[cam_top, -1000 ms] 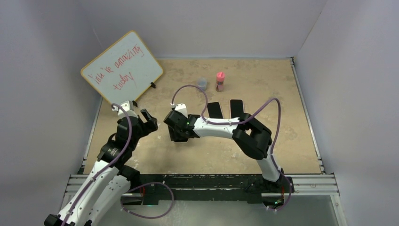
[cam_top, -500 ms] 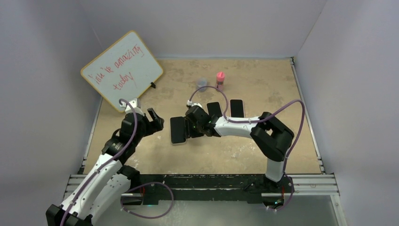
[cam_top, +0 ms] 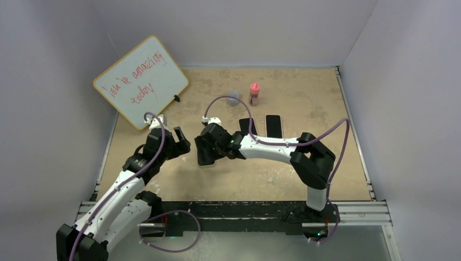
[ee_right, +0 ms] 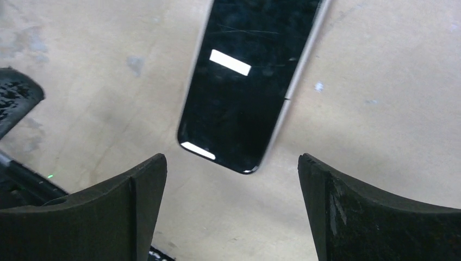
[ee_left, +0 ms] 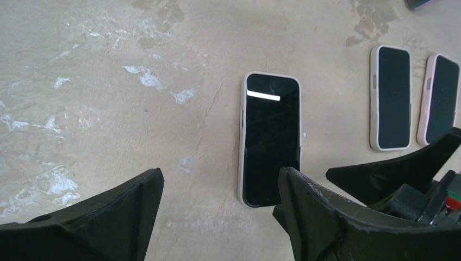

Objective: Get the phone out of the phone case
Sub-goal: Pick up the phone at the center of the board.

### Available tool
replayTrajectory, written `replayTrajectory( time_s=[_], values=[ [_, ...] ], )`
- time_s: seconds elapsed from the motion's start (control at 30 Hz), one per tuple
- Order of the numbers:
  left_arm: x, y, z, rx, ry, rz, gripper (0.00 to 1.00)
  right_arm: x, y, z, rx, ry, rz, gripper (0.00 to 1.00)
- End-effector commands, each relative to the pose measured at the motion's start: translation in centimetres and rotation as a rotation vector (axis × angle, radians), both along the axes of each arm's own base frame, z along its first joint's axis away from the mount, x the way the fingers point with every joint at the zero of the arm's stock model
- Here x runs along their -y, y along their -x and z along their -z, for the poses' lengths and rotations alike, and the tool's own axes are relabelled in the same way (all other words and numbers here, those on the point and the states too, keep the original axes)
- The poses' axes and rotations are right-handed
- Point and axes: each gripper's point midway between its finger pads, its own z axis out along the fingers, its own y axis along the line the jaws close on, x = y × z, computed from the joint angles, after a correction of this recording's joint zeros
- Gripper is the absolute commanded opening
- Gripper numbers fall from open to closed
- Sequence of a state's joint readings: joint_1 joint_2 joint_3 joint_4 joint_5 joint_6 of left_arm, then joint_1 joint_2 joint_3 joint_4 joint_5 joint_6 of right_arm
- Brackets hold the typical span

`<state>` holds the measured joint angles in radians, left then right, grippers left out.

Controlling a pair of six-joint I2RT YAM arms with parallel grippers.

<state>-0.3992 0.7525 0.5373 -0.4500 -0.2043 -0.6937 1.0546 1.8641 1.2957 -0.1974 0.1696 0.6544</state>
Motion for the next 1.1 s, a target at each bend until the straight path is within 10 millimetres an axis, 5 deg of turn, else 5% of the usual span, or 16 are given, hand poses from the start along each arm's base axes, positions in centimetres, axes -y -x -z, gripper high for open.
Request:
replayTrajectory(
  time_s=[0.0,0.33,0.63,0.9,1.07],
  values=[
    [1.1,-0.6,-0.7,-0.029,0.0,0.062,0.82,3.3,-0.8,0.5,0.033,0.107,0.083,0.93],
    [5.9,-0.4,1.7,-0.163,-0.116,0.212,0.89,7.9,-2.4,-0.9,0.107,-0.027,0.203,0.99],
    [8.2,-2.0,3.5,-0.27,-0.219,0.184,0.92,11.7,-3.1,-1.7,0.21,-0.087,0.283,0.99],
    [11.2,-4.0,5.8,-0.34,-0.208,0.221,0.96,13.5,-3.1,-1.8,0.26,-0.098,0.28,0.99],
    [10.7,-4.4,7.7,-0.418,-0.283,0.19,0.98,14.0,-2.7,-1.8,0.268,-0.114,0.266,0.99]
  ],
)
